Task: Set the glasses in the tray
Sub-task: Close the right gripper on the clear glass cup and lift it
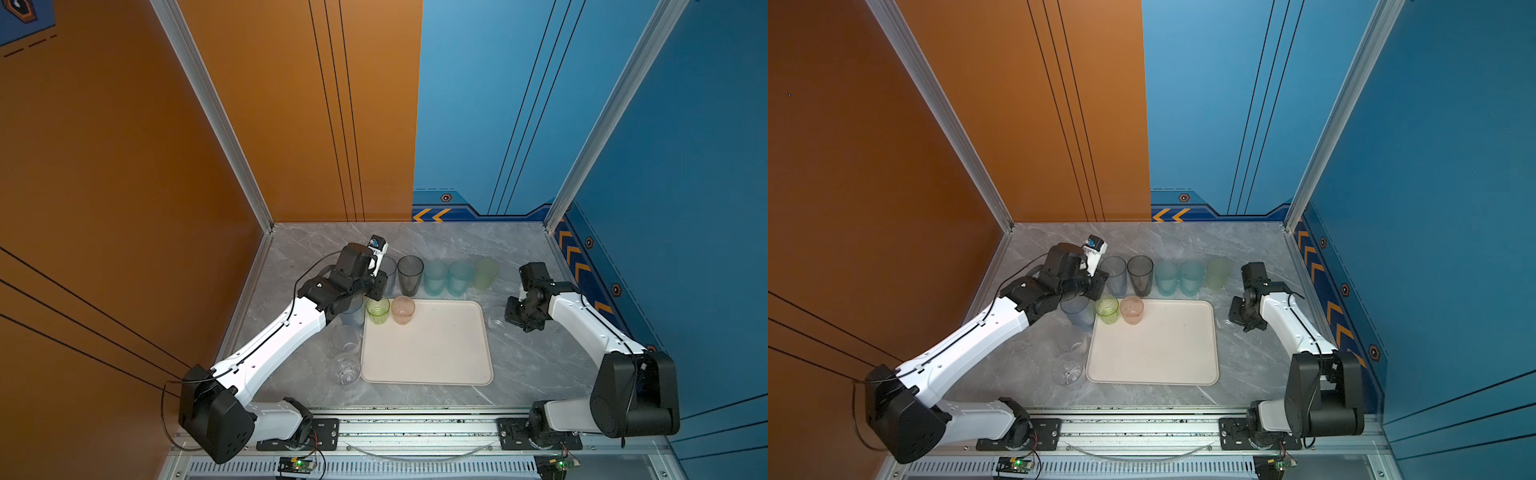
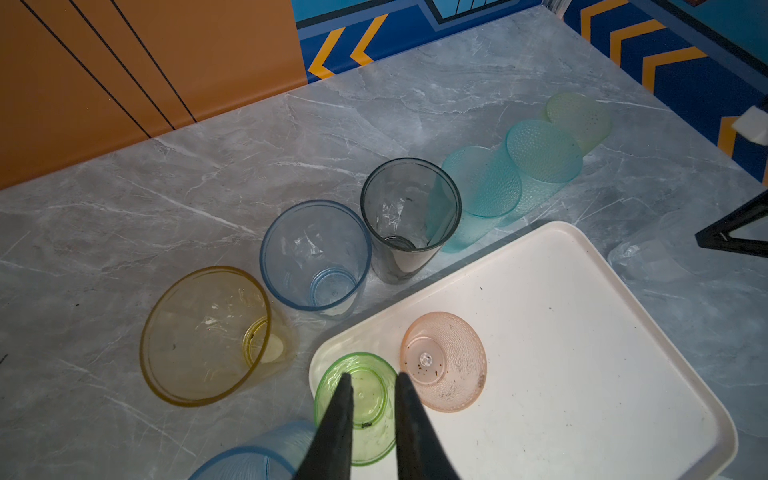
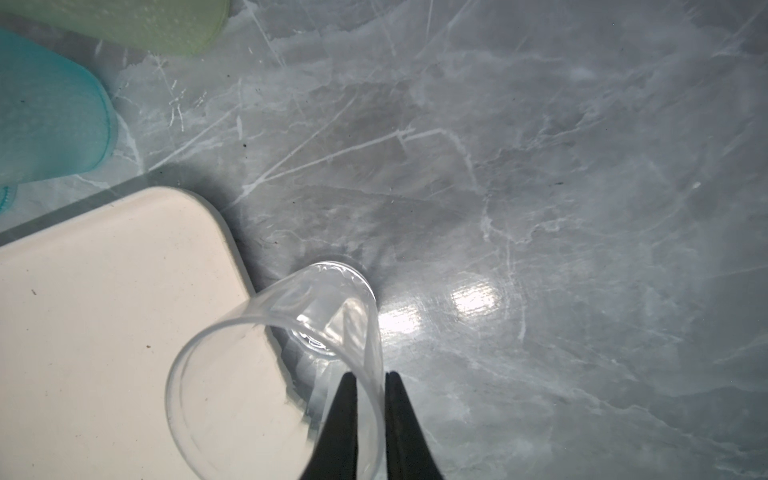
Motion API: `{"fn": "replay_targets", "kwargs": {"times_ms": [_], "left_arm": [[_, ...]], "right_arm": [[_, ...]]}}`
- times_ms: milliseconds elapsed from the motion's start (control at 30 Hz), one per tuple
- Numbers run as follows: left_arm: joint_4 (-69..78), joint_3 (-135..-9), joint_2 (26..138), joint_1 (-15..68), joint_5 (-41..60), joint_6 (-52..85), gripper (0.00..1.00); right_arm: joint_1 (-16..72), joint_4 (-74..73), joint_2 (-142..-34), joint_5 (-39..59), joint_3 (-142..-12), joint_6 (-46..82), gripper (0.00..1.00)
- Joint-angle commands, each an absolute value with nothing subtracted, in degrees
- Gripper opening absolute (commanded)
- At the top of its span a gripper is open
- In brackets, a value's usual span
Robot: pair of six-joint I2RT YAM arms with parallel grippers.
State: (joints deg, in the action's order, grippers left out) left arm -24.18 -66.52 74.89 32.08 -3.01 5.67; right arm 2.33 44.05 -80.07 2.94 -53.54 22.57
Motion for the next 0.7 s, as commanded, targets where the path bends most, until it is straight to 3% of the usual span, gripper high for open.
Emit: {"fn": "replay_targets", "kwargs": {"times_ms": [0,167,500,667], "left_arm": [[-23.3,-65.6,74.9,31.2,-1.1,5.9,0.2],[-22.6,-64.9,74.9,30.3,-0.2,5.9,0.2],[-21.7,-63.4,75.0,28.4,1.2,5.6,0.2],[-19.8,-62.1,74.9,27.6,2.2,6.3,0.2]], "right_arm": [[3.0,43.4,-81.2,2.4,-54.1,23.6,0.1],[4.2,43.6,-81.5,0.7,-54.8,23.6,0.0],[7.1,47.0,-76.0,-6.1,-59.2,23.5,0.0],[13.0,50.2,-74.1,-8.9,-65.3,23.6,0.0]]}}
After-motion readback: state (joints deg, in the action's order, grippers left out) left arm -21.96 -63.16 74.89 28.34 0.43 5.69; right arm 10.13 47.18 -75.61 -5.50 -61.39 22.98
